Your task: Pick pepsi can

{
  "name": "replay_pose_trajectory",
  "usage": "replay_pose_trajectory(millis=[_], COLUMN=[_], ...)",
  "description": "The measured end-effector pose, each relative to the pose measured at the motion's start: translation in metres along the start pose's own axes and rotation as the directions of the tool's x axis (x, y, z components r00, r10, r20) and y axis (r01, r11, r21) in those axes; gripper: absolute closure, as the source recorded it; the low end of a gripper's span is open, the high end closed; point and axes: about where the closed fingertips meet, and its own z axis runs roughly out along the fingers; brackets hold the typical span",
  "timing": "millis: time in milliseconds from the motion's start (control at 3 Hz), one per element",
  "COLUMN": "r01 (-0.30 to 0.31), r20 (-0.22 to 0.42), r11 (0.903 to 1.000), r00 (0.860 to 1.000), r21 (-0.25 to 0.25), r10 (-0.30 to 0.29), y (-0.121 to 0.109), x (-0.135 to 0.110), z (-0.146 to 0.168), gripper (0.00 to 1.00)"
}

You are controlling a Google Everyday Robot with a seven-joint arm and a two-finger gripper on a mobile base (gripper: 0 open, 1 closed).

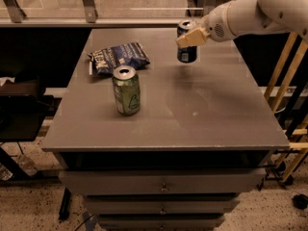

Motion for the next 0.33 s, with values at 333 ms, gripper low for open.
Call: replay_pose_trajectory(millis=[333], r01=[0.052], r20=[0.007], r11=[0.9979], r00=[0.999], r21=[0.038], r10=[-0.052], y=[-0.0017], x=[-0.0114], z=[-0.0288], gripper=[1.00])
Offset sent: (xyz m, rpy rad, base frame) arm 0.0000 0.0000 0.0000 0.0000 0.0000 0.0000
